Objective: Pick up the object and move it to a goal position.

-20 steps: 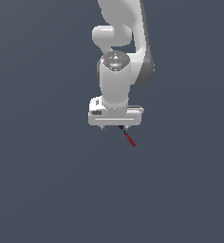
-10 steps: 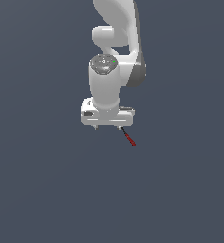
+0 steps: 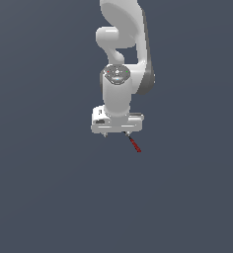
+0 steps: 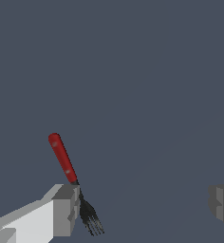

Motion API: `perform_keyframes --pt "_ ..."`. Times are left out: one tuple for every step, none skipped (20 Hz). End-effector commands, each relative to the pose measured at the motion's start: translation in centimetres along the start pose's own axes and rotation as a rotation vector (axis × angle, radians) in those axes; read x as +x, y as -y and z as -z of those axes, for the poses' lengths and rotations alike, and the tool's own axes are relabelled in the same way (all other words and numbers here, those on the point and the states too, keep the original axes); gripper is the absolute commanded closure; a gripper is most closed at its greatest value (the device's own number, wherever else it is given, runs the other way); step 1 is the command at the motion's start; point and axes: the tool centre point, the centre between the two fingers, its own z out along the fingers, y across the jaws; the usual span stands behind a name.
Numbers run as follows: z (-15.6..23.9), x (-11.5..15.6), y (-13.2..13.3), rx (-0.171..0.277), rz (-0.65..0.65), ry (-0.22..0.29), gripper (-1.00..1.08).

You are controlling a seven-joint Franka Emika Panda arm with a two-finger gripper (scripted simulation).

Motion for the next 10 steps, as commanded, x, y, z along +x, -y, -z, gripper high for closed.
perform_keyframes --pt "-1.3 -0.6 1.0 -0.003 0.049 -0.002 -0.92" --pt "-1.9 -0.9 1.5 -0.004 0.072 -0.003 -0.92" --pt "-2.5 -1.3 2.0 -0.005 0.097 -0.004 -0.92" --pt "-3.2 -1.7 2.6 -0.005 0.124 -0.005 -0.92" --pt "-3.8 -2.1 3.2 -0.006 0.153 -0.007 -0.92" --pt "-4.5 -2.5 3.7 -0.006 0.181 -0.008 -0.92" --pt "-5.1 -3.0 4.3 -0.007 0.207 -0.01 -0.92" --pt "-5.6 -3.4 4.8 -0.006 0.232 -0.011 -0.92" --pt "-6.1 -3.8 5.2 -0.006 0.255 -0.012 -0.92" --pt "-6.6 -4.1 5.7 -0.006 0.276 -0.013 -0.92"
